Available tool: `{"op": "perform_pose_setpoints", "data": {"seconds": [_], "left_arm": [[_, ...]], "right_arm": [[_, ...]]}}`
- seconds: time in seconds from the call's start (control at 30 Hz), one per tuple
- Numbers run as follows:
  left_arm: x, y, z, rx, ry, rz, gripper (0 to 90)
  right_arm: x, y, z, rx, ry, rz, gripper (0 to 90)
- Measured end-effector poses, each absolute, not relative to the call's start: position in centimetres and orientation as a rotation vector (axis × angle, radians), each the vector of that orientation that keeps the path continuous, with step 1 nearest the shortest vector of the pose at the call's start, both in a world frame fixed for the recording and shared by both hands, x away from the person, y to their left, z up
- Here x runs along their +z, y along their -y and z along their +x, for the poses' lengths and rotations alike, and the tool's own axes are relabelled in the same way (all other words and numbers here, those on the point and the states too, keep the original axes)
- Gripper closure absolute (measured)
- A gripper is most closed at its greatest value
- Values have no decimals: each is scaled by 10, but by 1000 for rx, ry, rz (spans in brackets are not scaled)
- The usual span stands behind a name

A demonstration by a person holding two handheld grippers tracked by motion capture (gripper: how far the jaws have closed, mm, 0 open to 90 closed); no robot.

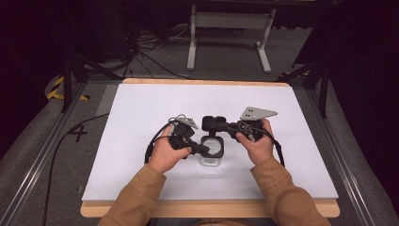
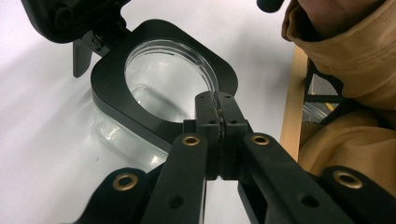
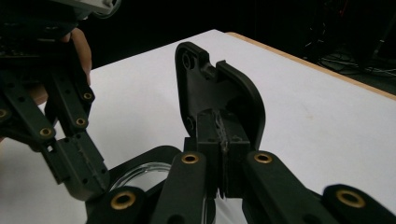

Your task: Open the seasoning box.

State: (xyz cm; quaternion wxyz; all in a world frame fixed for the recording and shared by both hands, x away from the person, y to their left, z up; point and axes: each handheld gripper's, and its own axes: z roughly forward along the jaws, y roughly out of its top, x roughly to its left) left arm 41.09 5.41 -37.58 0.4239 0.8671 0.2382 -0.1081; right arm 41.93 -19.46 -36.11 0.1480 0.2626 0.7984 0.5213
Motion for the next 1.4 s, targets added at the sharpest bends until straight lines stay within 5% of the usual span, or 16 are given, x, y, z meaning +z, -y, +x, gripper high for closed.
{"op": "perform_pose_setpoints", "data": {"seconds": [0.6,0.93,1.4], "left_arm": [[-374,-49,408,-237,-601,2172,896],[-355,-71,404,-119,-643,2116,793],[-351,-119,407,60,-838,2150,628]], "right_arm": [[-362,189,426,1433,-2300,743,862],[-351,204,409,1416,-2294,733,787],[-351,259,404,1262,-2318,901,526]]}}
